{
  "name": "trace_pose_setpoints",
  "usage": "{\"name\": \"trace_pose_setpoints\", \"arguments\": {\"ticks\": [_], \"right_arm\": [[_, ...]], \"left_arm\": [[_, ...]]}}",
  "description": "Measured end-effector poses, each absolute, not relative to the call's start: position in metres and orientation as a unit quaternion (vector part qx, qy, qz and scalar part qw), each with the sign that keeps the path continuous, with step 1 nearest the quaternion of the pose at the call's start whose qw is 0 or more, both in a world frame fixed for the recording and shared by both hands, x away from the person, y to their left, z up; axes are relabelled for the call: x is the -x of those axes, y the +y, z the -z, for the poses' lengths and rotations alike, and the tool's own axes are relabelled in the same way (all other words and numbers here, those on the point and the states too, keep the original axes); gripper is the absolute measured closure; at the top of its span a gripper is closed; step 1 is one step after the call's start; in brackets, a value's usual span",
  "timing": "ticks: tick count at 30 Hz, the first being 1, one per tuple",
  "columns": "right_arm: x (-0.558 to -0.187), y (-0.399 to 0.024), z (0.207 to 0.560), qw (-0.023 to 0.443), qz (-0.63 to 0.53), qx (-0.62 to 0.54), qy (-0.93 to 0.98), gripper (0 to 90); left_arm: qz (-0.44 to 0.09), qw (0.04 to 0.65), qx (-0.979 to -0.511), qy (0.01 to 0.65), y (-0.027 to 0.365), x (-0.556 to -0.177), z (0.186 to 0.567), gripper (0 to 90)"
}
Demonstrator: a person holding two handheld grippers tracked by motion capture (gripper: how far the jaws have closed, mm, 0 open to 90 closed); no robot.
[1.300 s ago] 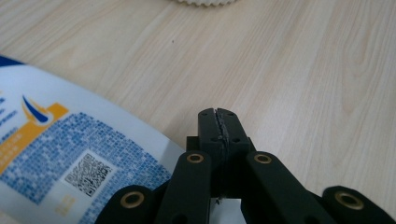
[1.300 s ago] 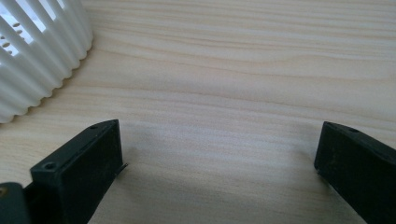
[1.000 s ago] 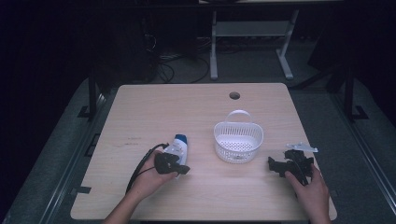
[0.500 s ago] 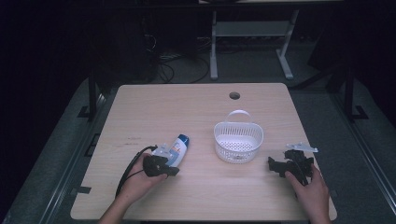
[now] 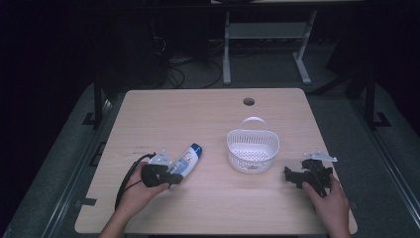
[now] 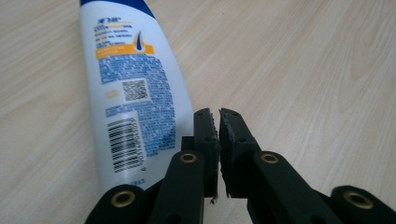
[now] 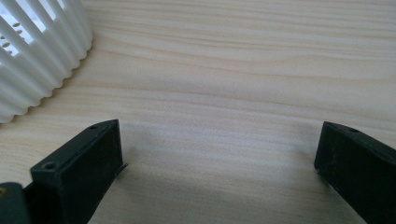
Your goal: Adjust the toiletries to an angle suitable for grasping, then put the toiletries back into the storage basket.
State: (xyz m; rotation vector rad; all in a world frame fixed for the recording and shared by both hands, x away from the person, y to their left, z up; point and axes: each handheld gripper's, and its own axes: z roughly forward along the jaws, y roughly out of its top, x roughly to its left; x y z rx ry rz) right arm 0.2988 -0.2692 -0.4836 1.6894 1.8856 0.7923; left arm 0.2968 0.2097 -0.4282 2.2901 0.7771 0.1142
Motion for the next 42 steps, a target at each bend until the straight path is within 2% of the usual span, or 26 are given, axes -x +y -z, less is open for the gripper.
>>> {"name": "trace_pose_setpoints", "arguments": {"ticks": [3, 9, 13, 17, 29, 42], "right_arm": [[-0.299, -0.269, 0.484, 0.242, -0.29, -0.618, 0.69, 0.4], [-0.299, -0.269, 0.484, 0.242, -0.29, -0.618, 0.69, 0.5], [-0.299, -0.269, 0.484, 0.242, -0.29, -0.618, 0.69, 0.4], [-0.299, -0.269, 0.484, 0.242, -0.29, -0.618, 0.69, 0.5], [-0.299, -0.269, 0.484, 0.242, -0.29, -0.618, 0.69, 0.4], [-0.299, -0.269, 0.484, 0.242, -0.29, -0.618, 0.69, 0.4]], "left_arm": [[-0.051, 0.354, -0.883, 0.304, 0.211, -0.298, 0.425, 80.2], [-0.065, 0.355, -0.876, 0.321, 0.214, -0.304, 0.416, 59.1], [-0.069, 0.352, -0.874, 0.328, 0.214, -0.311, 0.413, 48.1], [-0.07, 0.344, -0.875, 0.335, 0.211, -0.318, 0.413, 41.4], [-0.074, 0.326, -0.869, 0.365, 0.205, -0.348, 0.413, 30.3], [-0.07, 0.315, -0.867, 0.379, 0.187, -0.377, 0.416, 29.3]]}}
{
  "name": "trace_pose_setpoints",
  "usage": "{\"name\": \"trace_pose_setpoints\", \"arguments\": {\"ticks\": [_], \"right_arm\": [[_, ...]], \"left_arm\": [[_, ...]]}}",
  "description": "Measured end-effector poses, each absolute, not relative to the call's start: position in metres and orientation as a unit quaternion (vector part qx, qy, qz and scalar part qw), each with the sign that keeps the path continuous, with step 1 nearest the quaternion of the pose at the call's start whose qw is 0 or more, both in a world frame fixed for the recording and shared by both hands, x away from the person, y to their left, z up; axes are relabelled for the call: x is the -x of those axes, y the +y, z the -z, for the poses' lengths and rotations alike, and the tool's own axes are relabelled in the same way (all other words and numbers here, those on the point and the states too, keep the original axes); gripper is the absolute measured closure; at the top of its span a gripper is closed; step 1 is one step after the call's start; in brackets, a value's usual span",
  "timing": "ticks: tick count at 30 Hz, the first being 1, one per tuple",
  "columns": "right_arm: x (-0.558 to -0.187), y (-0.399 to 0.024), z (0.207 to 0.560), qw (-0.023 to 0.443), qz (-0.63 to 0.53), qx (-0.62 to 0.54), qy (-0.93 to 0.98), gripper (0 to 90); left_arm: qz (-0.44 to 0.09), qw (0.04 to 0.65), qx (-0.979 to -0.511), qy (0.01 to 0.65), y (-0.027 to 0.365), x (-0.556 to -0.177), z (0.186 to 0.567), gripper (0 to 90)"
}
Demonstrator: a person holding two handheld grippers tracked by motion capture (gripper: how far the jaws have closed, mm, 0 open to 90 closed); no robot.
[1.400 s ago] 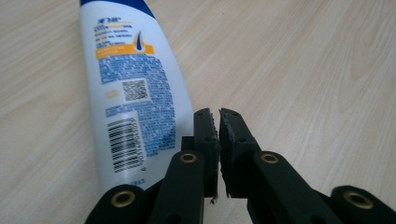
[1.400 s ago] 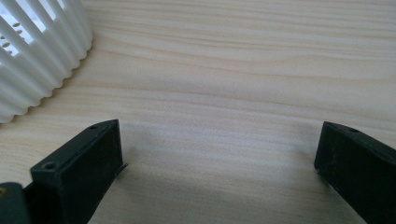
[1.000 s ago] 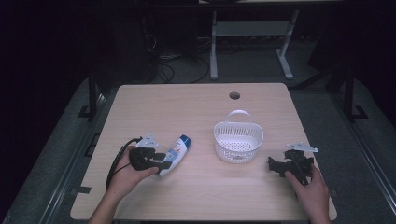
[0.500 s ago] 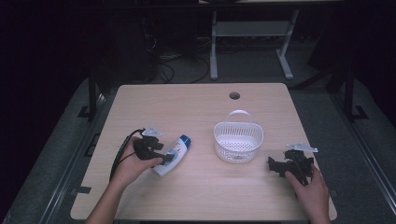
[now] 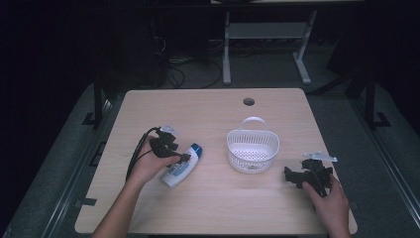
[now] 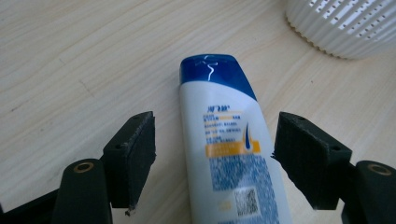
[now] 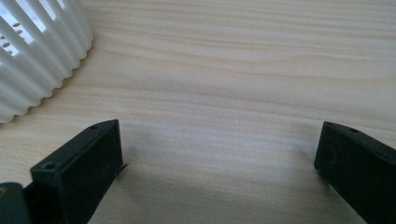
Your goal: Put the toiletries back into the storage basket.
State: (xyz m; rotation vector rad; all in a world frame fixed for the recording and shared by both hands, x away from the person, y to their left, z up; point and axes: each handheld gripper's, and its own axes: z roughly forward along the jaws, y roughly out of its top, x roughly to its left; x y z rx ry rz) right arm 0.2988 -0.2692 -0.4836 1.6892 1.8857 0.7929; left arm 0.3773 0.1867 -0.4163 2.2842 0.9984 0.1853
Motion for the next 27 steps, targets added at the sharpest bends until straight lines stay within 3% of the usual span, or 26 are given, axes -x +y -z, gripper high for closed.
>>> {"name": "trace_pose_setpoints", "arguments": {"ticks": [27], "right_arm": [[-0.299, -0.269, 0.484, 0.242, -0.29, -0.618, 0.69, 0.4]], "left_arm": [[-0.068, 0.239, -0.893, 0.374, 0.143, -0.402, 0.432, 27.2]]}}
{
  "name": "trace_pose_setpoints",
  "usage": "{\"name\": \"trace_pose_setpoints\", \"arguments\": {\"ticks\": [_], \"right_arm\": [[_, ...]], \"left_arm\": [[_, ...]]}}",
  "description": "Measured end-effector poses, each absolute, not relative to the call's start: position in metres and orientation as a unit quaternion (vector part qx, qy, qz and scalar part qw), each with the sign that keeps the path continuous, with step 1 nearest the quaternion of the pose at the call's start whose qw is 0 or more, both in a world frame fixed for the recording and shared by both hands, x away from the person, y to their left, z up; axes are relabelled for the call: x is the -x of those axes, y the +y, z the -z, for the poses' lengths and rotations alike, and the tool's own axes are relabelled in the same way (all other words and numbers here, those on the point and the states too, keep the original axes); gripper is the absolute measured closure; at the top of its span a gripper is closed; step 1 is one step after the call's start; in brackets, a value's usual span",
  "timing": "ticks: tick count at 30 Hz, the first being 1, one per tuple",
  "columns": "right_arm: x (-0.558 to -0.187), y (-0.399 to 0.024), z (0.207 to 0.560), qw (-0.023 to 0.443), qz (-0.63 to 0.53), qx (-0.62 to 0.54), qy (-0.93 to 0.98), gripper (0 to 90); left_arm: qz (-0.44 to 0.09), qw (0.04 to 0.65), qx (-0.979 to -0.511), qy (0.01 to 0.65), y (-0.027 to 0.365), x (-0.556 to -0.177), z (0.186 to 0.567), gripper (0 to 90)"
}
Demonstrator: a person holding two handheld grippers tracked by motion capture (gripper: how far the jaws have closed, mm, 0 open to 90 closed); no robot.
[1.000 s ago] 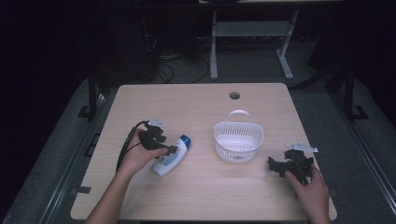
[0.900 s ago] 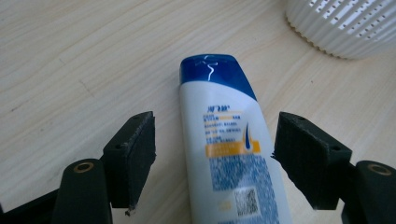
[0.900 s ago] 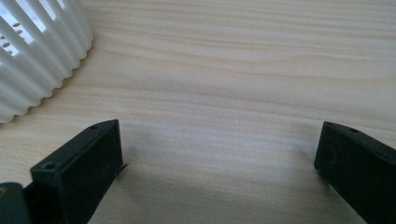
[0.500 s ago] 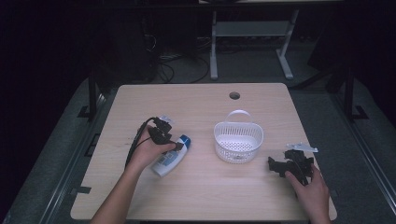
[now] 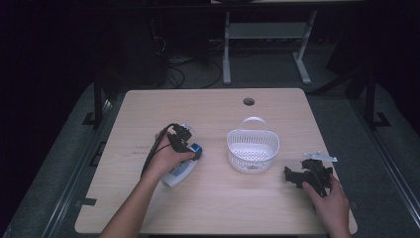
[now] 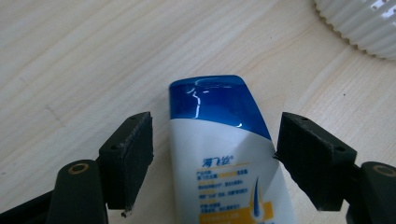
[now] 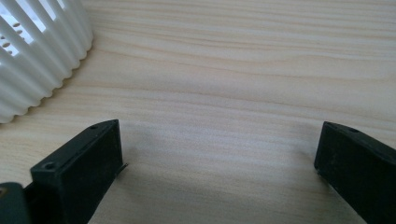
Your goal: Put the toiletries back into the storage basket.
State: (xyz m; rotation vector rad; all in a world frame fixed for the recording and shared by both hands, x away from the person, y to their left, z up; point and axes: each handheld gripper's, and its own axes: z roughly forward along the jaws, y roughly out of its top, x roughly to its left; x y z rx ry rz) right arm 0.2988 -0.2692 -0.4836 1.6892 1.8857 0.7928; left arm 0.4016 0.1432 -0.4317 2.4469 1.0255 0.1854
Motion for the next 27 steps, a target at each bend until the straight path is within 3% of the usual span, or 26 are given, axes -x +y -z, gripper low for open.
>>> {"name": "trace_pose_setpoints", "arguments": {"ticks": [19, 27], "right_arm": [[-0.299, -0.269, 0.484, 0.242, -0.29, -0.618, 0.69, 0.4], [-0.299, -0.269, 0.484, 0.242, -0.29, -0.618, 0.69, 0.5]], "left_arm": [[-0.078, 0.184, -0.909, 0.367, 0.125, -0.4, 0.447, 26.9], [-0.078, 0.185, -0.906, 0.372, 0.124, -0.4, 0.446, 32.1]]}}
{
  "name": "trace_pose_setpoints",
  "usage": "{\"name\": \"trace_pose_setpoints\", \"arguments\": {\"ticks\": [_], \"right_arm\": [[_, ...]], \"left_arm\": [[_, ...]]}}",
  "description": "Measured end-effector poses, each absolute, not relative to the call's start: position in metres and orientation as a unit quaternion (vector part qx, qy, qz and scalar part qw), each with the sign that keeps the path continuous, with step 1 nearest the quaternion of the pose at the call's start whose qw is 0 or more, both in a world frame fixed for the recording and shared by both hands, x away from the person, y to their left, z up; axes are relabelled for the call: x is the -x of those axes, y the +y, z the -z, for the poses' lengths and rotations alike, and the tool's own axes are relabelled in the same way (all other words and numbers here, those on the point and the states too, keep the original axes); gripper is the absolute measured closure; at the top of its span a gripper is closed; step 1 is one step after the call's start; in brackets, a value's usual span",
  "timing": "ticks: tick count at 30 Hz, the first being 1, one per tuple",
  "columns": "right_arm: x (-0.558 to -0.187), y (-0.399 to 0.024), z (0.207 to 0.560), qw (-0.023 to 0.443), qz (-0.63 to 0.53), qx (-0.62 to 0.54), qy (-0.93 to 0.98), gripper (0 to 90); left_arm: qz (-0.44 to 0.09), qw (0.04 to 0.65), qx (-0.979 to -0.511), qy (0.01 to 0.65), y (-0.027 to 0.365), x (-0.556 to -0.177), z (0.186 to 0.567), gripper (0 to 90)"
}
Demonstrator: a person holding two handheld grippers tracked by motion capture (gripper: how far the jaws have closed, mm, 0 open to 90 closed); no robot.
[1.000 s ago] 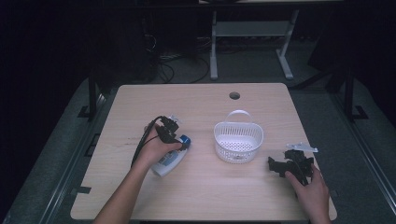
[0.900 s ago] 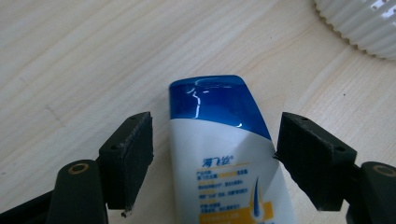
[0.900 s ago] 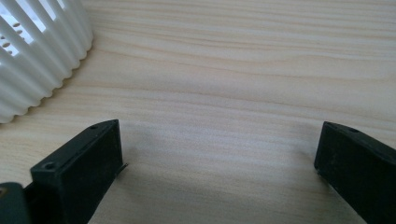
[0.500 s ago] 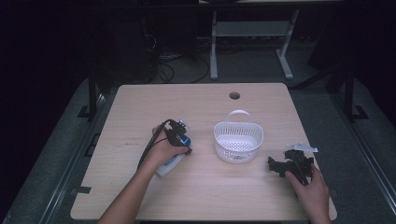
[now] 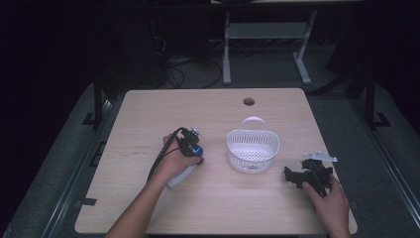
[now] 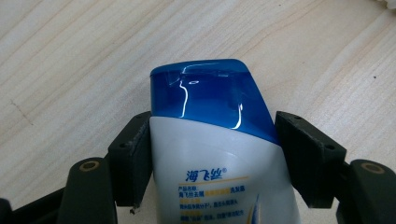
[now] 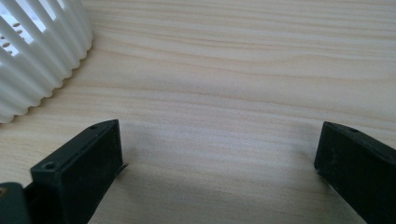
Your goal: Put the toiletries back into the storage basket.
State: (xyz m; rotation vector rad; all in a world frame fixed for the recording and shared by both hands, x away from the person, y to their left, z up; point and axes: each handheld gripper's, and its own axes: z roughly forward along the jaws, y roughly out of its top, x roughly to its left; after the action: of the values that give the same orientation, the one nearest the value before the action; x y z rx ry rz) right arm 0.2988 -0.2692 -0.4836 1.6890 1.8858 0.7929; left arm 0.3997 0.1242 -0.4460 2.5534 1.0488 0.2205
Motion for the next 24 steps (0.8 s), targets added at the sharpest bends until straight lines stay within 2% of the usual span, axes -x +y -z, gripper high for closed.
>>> {"name": "trace_pose_setpoints", "arguments": {"ticks": [6, 15, 24], "right_arm": [[-0.299, -0.269, 0.484, 0.242, -0.29, -0.618, 0.69, 0.5], [-0.299, -0.269, 0.484, 0.242, -0.29, -0.618, 0.69, 0.5], [-0.299, -0.269, 0.484, 0.242, -0.29, -0.618, 0.69, 0.4]], "left_arm": [[-0.074, 0.182, -0.907, 0.373, 0.123, -0.399, 0.445, 35.6], [-0.075, 0.199, -0.908, 0.361, 0.125, -0.395, 0.442, 36.2], [-0.071, 0.281, -0.893, 0.343, 0.144, -0.387, 0.42, 36.3]]}}
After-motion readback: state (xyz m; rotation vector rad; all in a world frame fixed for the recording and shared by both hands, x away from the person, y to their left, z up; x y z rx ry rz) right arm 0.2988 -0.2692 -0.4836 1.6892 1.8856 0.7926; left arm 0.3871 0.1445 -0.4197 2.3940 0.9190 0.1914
